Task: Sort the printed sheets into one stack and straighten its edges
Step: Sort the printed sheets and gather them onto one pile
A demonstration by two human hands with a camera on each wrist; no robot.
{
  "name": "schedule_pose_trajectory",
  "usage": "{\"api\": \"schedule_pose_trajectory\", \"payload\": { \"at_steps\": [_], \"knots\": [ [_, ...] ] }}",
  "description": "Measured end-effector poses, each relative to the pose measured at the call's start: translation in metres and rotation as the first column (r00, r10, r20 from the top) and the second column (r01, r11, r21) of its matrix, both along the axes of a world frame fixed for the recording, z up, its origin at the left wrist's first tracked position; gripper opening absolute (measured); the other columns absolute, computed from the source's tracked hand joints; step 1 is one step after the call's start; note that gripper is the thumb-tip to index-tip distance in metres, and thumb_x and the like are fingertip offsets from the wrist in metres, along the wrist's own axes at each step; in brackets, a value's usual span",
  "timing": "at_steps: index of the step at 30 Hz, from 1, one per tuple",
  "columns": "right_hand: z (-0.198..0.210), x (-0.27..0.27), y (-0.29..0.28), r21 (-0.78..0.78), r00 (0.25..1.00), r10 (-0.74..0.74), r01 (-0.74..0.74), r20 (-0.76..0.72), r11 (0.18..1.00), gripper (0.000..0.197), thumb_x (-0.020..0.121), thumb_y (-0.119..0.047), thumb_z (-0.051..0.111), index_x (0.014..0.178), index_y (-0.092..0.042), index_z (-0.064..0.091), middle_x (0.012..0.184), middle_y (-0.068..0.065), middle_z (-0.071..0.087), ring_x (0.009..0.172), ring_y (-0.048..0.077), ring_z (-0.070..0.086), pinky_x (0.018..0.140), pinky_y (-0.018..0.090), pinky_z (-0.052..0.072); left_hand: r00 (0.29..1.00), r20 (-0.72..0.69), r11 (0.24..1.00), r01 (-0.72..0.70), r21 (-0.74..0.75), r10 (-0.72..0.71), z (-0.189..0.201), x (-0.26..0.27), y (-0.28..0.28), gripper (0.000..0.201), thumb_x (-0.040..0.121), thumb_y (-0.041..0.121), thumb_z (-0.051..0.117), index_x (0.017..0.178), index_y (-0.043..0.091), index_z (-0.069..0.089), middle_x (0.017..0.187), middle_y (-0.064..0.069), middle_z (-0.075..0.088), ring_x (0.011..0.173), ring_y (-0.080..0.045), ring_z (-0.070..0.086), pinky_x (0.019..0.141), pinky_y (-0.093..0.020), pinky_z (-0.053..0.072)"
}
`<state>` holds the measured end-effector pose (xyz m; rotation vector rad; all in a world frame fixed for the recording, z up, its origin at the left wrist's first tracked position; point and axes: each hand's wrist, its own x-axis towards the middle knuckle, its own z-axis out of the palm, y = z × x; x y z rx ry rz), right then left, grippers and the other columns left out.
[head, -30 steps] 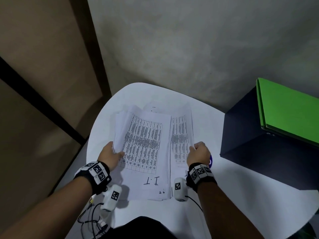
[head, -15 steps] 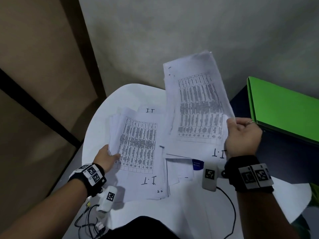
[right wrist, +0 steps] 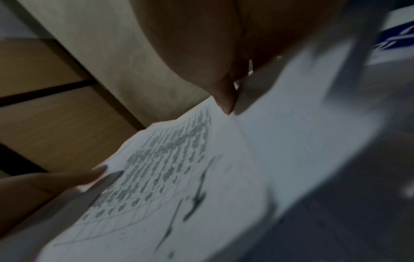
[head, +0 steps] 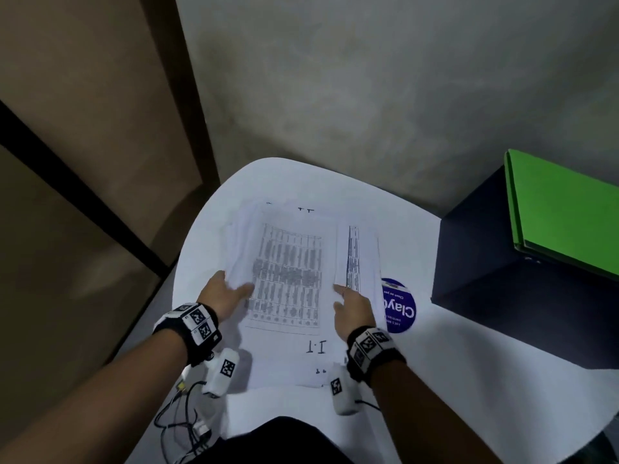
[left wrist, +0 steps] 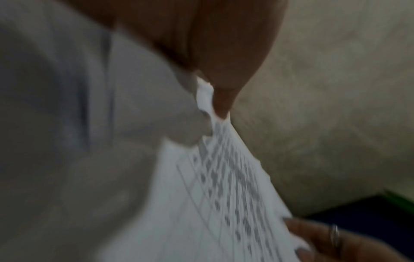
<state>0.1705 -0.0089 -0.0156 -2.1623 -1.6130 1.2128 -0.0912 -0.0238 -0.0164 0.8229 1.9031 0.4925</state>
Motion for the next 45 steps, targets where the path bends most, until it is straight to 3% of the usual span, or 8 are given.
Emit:
{"api": "schedule_pose_trajectory", "payload": {
  "at_steps": [6,10,13,17,22,26,39,45],
  "knots": [
    [-0.01,0.011,0.007,0.044,0.971,-0.2,0.207,-0.127,0.977,0.079,0.092,-0.025,0.069,0.156,-0.019,0.023,0.156,0.005,0.04,0.139,0.024,0.045,0.114,0.036,0.038,1.0,-0.015,0.957,0.002,0.289,0.003,0.02,-0.003,-0.007,0.042,0.092,0.013,0.068,0.13,0.009,0.051,0.125,0.003,0.059,0.119,-0.016,0.056,0.1,-0.025,0.037],
    [0.026,0.018,0.026,0.051,0.841,-0.228,0.289,-0.49,0.956,0.117,0.052,-0.055,0.091,0.149,-0.02,0.036,0.148,0.003,0.051,0.134,0.02,0.05,0.111,0.044,0.042,0.977,0.213,0.88,-0.088,0.466,-0.015,0.051,-0.021,-0.006,0.029,0.088,0.004,0.07,0.106,0.024,0.058,0.094,0.016,0.073,0.088,0.012,0.066,0.089,-0.019,0.05],
    [0.08,0.015,0.039,0.126,0.699,-0.132,0.305,-0.703,0.944,0.09,0.043,-0.053,0.095,0.121,-0.019,0.064,0.116,0.002,0.074,0.11,0.022,0.069,0.099,0.047,0.053,0.967,0.251,0.82,-0.101,0.564,-0.053,0.079,-0.029,0.001,0.038,0.085,0.006,0.074,0.12,0.015,0.061,0.105,0.015,0.076,0.099,0.0,0.069,0.089,-0.023,0.056],
    [0.142,0.007,0.044,0.346,0.619,0.052,0.367,-0.784,0.864,0.029,0.072,-0.013,0.084,0.099,-0.019,0.074,0.103,0.003,0.077,0.102,0.024,0.072,0.095,0.046,0.055,0.965,0.252,0.684,-0.134,0.717,-0.074,0.115,-0.02,0.014,0.033,0.087,-0.002,0.069,0.111,0.02,0.063,0.09,0.025,0.075,0.085,0.006,0.069,0.074,-0.01,0.052],
    [0.149,0.012,0.046,0.408,0.661,0.084,0.352,-0.745,0.842,0.032,0.061,-0.024,0.094,0.088,-0.021,0.077,0.094,0.005,0.077,0.096,0.028,0.073,0.09,0.058,0.056,0.973,0.212,0.64,-0.104,0.761,-0.094,0.111,-0.005,0.022,0.037,0.083,0.008,0.075,0.116,0.004,0.059,0.092,-0.006,0.075,0.088,0.004,0.07,0.08,-0.034,0.059],
    [0.133,0.007,0.047,0.373,0.693,0.003,0.384,-0.721,0.844,0.051,0.063,-0.007,0.092,0.109,0.0,0.071,0.103,0.013,0.076,0.097,0.029,0.074,0.092,0.056,0.056,0.973,0.134,0.668,0.025,0.744,-0.186,0.096,0.012,0.023,0.038,0.079,0.016,0.078,0.109,0.039,0.069,0.102,0.023,0.073,0.097,0.007,0.067,0.086,-0.016,0.054],
    [0.125,0.007,0.059,0.306,0.696,-0.038,0.363,-0.717,0.88,0.044,0.064,-0.005,0.091,0.103,-0.01,0.071,0.099,0.007,0.078,0.094,0.022,0.075,0.089,0.045,0.059,0.959,0.233,0.738,-0.041,0.674,-0.16,0.077,0.011,0.046,0.043,0.069,0.009,0.087,0.108,0.018,0.072,0.105,0.004,0.076,0.102,-0.014,0.071,0.078,-0.022,0.059],
    [0.117,0.011,0.046,0.345,0.685,-0.051,0.428,-0.727,0.836,0.039,0.072,-0.01,0.088,0.106,-0.011,0.07,0.103,0.006,0.077,0.098,0.019,0.073,0.089,0.032,0.058,0.981,0.184,0.749,-0.073,0.659,-0.066,0.068,0.01,0.038,0.026,0.075,0.014,0.085,0.092,0.028,0.072,0.083,0.018,0.076,0.082,0.001,0.072,0.069,-0.021,0.059]
  ]
}}
